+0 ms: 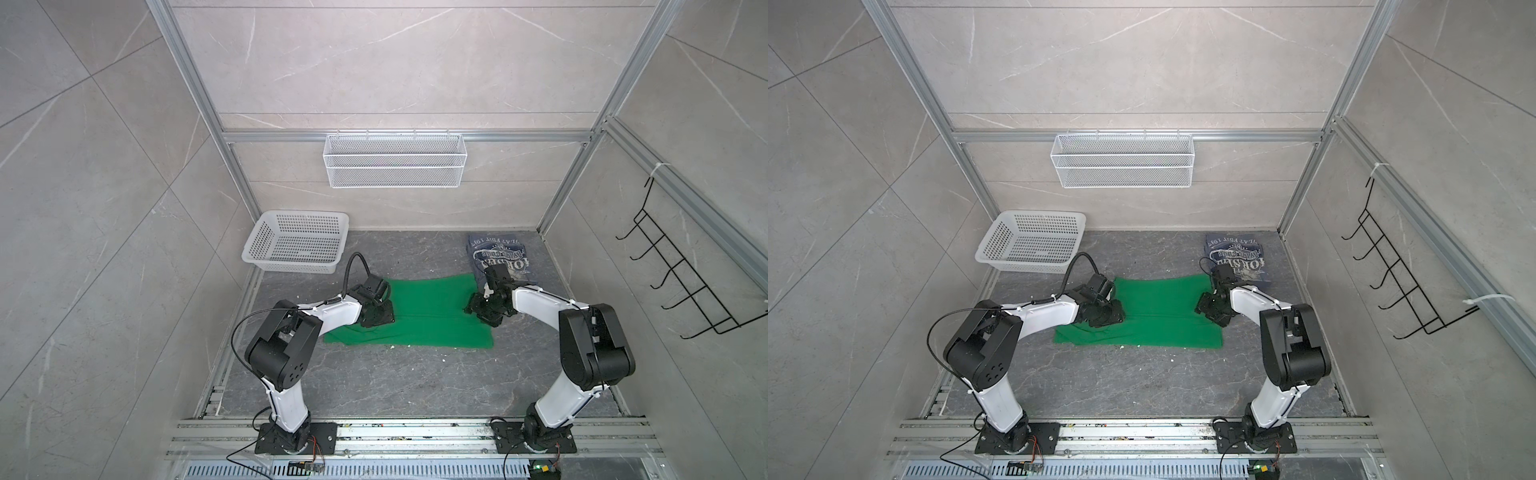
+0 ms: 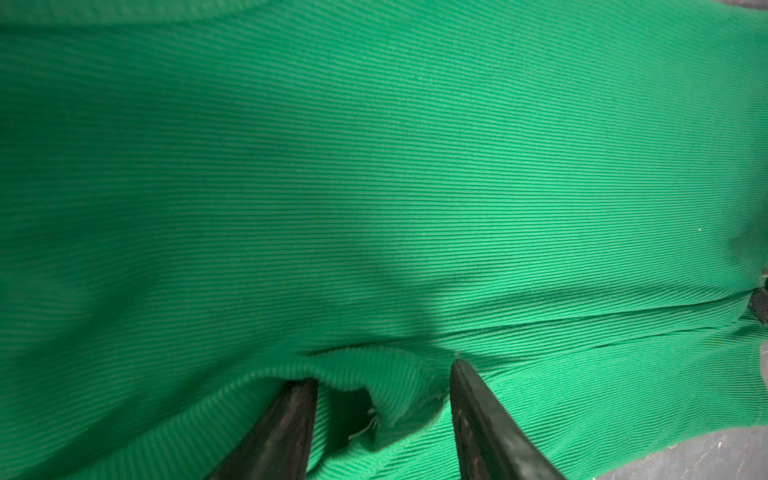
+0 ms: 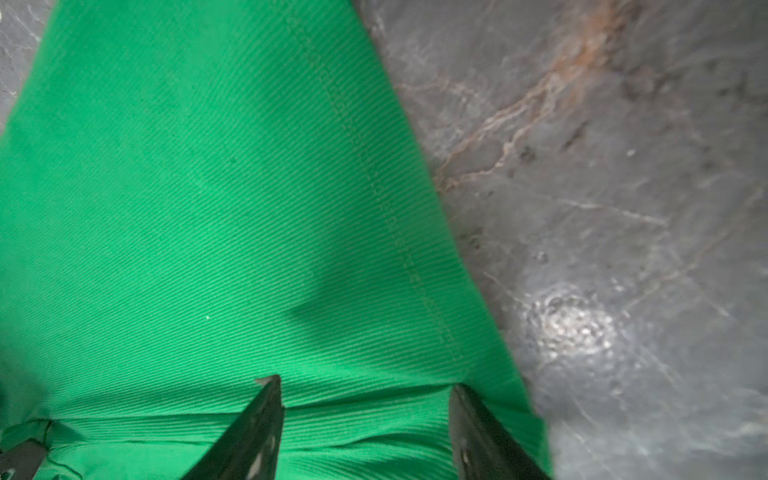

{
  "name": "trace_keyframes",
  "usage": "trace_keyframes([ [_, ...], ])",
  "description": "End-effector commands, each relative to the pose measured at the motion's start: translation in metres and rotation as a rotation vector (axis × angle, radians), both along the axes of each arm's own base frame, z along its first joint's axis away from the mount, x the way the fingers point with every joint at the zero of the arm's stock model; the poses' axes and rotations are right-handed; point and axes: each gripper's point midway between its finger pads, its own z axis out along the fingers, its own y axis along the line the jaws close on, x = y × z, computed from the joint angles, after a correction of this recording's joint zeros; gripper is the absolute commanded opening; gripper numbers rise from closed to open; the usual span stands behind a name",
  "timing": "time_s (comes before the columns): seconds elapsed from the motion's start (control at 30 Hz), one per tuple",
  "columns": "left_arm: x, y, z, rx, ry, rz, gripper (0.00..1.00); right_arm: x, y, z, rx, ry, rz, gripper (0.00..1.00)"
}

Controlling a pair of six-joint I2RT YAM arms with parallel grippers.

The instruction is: Fold and stack the tank tops

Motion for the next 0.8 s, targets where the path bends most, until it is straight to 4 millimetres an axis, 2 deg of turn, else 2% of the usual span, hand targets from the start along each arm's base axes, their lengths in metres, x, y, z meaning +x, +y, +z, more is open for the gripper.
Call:
trace_keyframes([
  [0.0, -0.048, 0.015, -0.025, 0.081, 0.119, -0.006, 0.56, -0.021, -0.012, -0.009, -0.051, 0.05, -0.01, 0.65],
  [0.2, -0.089, 0.009, -0.028, 0.086, 0.133, -0.011, 0.56, -0.036, -0.013, 0.001, -0.043, 0.032, -0.003, 0.66],
  [0.33, -0.119, 0.012, -0.03, 0.103, 0.15, 0.012, 0.57, -0.06, -0.02, -0.002, -0.054, 0.055, -0.025, 0.65],
  [0.43, -0.126, 0.015, -0.019, 0.084, 0.137, 0.025, 0.58, -0.066, -0.017, 0.008, -0.03, 0.027, -0.012, 0.66],
  [0.5, -0.118, 0.014, -0.002, 0.084, 0.091, 0.01, 0.6, -0.06, -0.015, 0.022, -0.027, -0.004, -0.002, 0.66],
  [0.6, -0.084, 0.007, 0.035, 0.051, 0.028, -0.018, 0.63, -0.039, -0.016, 0.05, -0.04, -0.072, 0.003, 0.66],
  [0.7, -0.036, 0.011, 0.068, 0.008, -0.036, -0.009, 0.63, -0.012, -0.016, 0.077, -0.057, -0.147, 0.004, 0.67],
  [0.77, -0.005, 0.019, 0.078, 0.033, -0.062, 0.009, 0.65, 0.006, -0.016, 0.086, -0.066, -0.177, 0.006, 0.67],
])
